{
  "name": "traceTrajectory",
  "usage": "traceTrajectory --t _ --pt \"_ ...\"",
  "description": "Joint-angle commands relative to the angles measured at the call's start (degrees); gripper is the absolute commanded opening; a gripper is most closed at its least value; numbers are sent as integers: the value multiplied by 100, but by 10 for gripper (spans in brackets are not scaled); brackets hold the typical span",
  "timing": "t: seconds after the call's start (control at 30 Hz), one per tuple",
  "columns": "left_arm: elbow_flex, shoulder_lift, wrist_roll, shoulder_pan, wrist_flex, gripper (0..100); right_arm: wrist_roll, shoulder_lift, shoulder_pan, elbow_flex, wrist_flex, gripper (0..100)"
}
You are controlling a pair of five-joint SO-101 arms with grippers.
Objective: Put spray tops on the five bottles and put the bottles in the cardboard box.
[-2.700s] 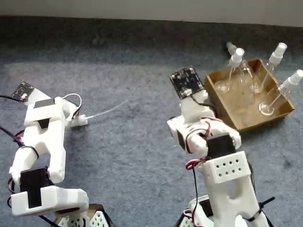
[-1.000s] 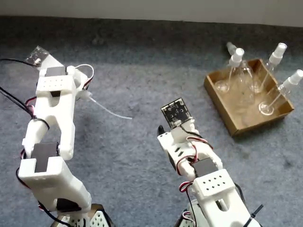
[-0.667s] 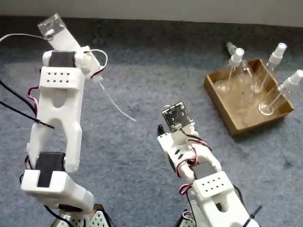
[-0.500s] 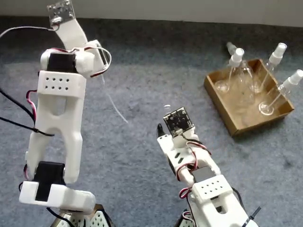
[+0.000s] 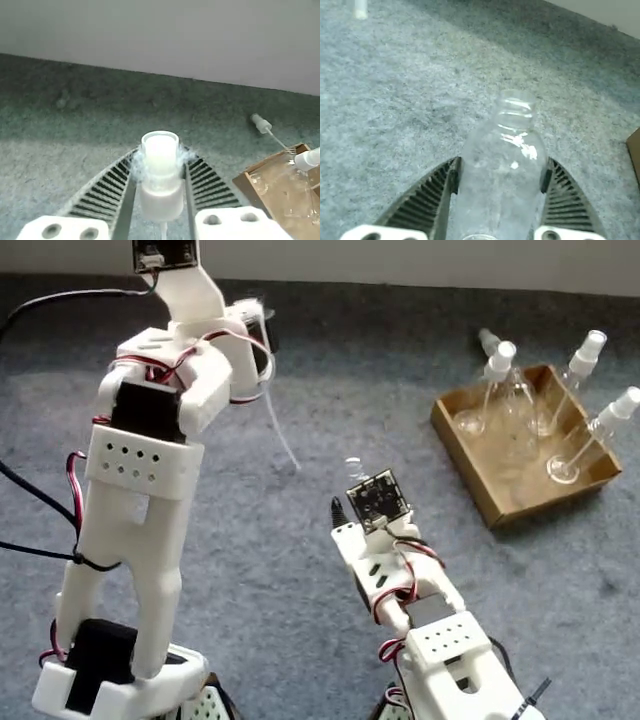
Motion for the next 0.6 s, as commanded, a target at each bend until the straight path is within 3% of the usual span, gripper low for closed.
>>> traceTrajectory --t 0.0,0.37,0.57 --pt "-259 -356 -79 347 -308 7 -62 -92 -48 -84 -154 177" --pt "286 -1103 -79 409 -334 4 -62 -567 -233 -110 -66 177" --pt "945 -1490 -70 418 -976 4 -62 -2167 -242 -110 1059 177"
